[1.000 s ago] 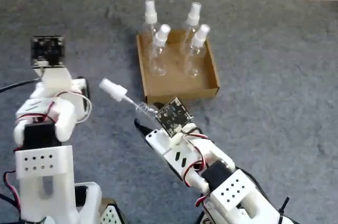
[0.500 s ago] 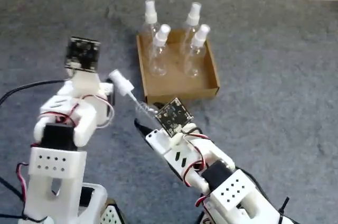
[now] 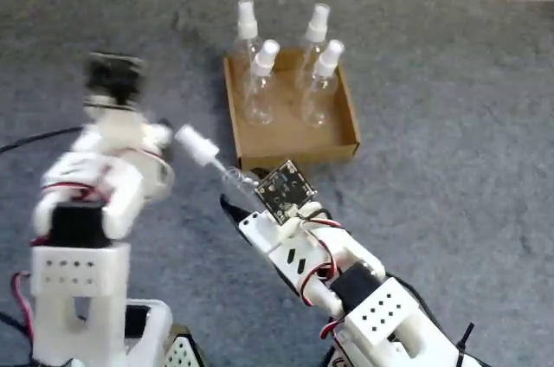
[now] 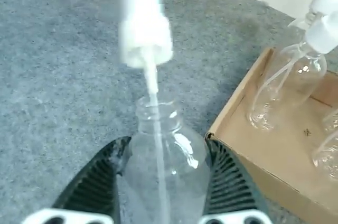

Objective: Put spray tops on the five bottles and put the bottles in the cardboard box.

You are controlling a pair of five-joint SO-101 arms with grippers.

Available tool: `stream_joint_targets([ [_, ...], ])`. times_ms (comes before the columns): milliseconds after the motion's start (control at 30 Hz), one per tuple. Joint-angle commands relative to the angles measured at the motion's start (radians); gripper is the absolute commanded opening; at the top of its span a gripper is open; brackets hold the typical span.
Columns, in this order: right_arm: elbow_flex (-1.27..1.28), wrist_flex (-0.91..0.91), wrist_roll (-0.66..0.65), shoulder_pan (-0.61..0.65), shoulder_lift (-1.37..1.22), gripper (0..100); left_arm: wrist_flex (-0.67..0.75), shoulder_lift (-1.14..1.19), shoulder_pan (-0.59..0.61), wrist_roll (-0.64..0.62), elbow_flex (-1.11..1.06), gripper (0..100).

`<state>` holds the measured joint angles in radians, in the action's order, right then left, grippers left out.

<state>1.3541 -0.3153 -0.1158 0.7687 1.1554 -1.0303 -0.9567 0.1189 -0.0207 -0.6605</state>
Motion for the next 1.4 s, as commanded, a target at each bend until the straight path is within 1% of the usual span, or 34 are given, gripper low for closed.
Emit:
stream_joint_targets([
  [0, -0.012, -0.004, 0.009, 0.007, 0.024, 0.4, 0.103, 0.007, 0.053, 0.005, 0.076, 6],
  [133, -0.012, -0.004, 0.009, 0.007, 0.024, 0.4, 0.092, 0.09, 0.012, 0.006, 0.073, 6],
  [167, -0.012, -0.004, 0.009, 0.007, 0.024, 0.4, 0.063, 0.11, 0.004, 0.003, 0.068, 6],
  [233, -0.012, -0.004, 0.009, 0.007, 0.024, 0.4, 0.0, 0.13, -0.056, 0.002, 0.056, 6],
  [300, -0.012, -0.004, 0.009, 0.007, 0.024, 0.4, -0.057, 0.113, -0.127, 0.003, 0.05, 6],
  [400, -0.012, -0.004, 0.009, 0.007, 0.024, 0.4, -0.106, 0.065, -0.236, 0.003, 0.048, 6],
  [500, -0.012, -0.004, 0.009, 0.007, 0.024, 0.4, -0.175, 0.01, -0.314, 0.002, 0.047, 6],
  [567, -0.012, -0.002, 0.009, 0.007, 0.024, 0.4, -0.216, -0.019, -0.344, 0.002, 0.047, 6],
  [667, -0.012, -0.002, 0.009, 0.007, 0.024, 0.4, -0.23, -0.056, -0.352, 0.003, 0.047, 6],
  [733, -0.012, -0.002, 0.009, 0.005, 0.024, 0.4, -0.23, -0.079, -0.334, 0.006, 0.048, 6],
  [867, -0.012, -0.002, 0.009, 0.002, 0.024, 0.4, -0.222, -0.145, -0.189, 0.006, 0.054, 7],
  [933, -0.012, -0.002, 0.009, 0.007, 0.024, 0.4, -0.16, -0.183, -0.137, 0.0, 0.053, 7],
  [967, -0.012, -0.002, 0.009, 0.007, 0.024, 0.4, -0.117, -0.197, -0.137, 0.0, 0.048, 7],
  [1033, -0.012, -0.002, 0.009, 0.007, 0.024, 0.4, -0.048, -0.213, -0.157, -0.002, 0.045, 7],
  [1167, -0.012, -0.002, 0.009, 0.007, 0.024, 0.4, 0.04, -0.205, -0.263, -0.002, -0.016, 7],
  [1367, -0.012, -0.002, 0.009, 0.007, 0.024, 0.4, 0.04, -0.205, -0.38, -0.002, -0.196, 6],
])
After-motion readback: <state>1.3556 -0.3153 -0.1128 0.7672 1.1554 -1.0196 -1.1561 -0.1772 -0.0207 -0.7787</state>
